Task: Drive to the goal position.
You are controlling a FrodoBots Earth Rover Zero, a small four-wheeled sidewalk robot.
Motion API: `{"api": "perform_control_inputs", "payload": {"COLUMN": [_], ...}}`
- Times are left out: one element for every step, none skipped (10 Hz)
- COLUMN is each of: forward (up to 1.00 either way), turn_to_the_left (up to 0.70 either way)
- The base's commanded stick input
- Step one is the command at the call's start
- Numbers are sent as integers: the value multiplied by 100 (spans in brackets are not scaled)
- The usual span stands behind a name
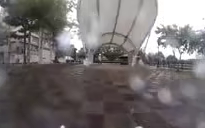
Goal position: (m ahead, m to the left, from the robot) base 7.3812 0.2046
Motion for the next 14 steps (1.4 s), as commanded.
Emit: {"api": "perform_control_inputs", "payload": {"forward": [100, 100, 100, 100, 100, 100, 100, 100, 100, 100, 100, 100, 100, 100], "turn_to_the_left": [-37, -24, -11, 0, 0, 0, 0, 0, 7, 40, 40, 40, 40, 40]}}
